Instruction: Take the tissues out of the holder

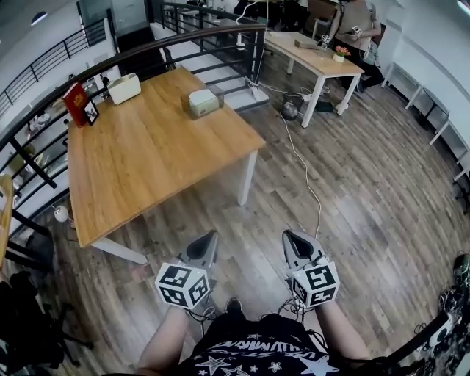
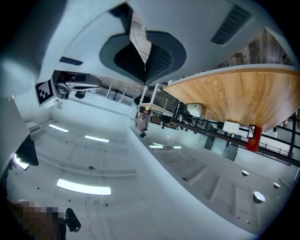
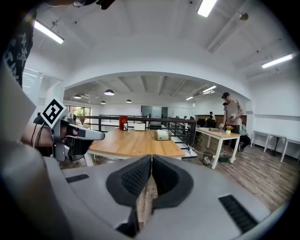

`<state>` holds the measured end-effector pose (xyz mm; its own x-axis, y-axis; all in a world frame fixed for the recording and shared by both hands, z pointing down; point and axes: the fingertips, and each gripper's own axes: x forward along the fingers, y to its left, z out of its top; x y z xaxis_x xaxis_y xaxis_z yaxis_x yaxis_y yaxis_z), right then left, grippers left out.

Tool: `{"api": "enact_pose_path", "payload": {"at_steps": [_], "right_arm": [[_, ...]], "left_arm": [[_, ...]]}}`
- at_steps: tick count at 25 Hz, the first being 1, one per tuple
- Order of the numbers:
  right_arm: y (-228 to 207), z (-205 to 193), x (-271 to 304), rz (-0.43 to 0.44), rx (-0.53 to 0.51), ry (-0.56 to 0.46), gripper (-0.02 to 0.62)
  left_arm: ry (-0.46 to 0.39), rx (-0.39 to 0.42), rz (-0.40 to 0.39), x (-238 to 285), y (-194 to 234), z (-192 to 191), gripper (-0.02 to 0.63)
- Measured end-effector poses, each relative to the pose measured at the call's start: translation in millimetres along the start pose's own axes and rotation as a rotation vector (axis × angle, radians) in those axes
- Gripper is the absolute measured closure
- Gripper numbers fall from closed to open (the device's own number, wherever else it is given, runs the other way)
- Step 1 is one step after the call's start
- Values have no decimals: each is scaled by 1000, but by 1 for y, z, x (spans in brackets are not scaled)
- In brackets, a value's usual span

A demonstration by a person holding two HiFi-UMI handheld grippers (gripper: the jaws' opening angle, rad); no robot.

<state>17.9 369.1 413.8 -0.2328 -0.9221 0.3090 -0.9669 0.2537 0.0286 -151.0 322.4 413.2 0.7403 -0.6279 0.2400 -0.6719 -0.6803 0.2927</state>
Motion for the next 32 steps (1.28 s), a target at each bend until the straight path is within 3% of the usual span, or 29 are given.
{"api": "enact_pose_path", "payload": {"at_steps": [5, 16, 24, 32], "right_arm": [[-5, 6, 20, -10, 10, 14, 577], [-38, 5, 91, 51, 10, 12, 577], [-105, 34, 191, 169, 23, -12, 577], [-190, 66, 256, 219, 25, -47, 577]], "left_arm": [[-12, -91, -24, 19, 21, 16, 591], [10, -39, 52, 66, 59, 21, 591], [4, -32, 177, 147, 92, 60, 591], [-14, -14, 224, 242, 94, 95, 591]]}}
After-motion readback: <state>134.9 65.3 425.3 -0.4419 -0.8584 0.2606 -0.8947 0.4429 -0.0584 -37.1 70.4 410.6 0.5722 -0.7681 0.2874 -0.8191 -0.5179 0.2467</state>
